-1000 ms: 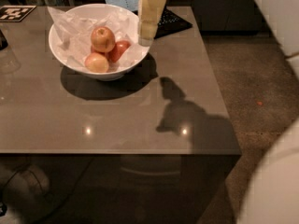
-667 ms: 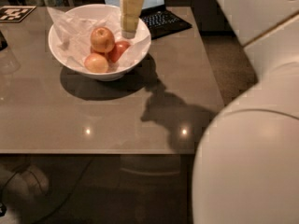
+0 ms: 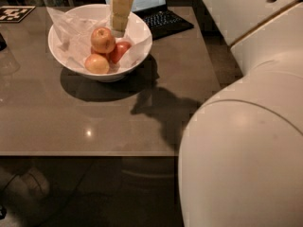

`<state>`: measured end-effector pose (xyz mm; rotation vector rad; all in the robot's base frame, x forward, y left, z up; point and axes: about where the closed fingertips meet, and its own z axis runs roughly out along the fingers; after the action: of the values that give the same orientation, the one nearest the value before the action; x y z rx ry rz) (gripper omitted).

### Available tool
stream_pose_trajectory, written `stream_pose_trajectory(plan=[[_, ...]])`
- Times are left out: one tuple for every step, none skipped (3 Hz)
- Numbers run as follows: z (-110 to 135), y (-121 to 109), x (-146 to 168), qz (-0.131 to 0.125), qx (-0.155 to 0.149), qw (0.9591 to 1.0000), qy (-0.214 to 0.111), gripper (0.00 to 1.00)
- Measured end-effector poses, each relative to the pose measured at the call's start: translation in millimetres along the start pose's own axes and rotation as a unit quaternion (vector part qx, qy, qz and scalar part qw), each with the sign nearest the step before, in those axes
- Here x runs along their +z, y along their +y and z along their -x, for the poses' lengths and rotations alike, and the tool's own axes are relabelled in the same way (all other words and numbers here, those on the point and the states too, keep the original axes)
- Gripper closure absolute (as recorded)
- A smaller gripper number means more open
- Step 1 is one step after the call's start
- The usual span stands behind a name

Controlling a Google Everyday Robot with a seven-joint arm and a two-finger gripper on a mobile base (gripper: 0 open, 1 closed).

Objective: Pick apple from white bowl

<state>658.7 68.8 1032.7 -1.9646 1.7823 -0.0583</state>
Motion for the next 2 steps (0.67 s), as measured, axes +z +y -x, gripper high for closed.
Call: stream_pose_trajectory(plan=[[3.9,-14.9,32.3,0.018,0.012,0.9997,-0.011,0.00],[6.4,-28.4,55.6,0.026,0.023,0.9993,-0.017,0.00]])
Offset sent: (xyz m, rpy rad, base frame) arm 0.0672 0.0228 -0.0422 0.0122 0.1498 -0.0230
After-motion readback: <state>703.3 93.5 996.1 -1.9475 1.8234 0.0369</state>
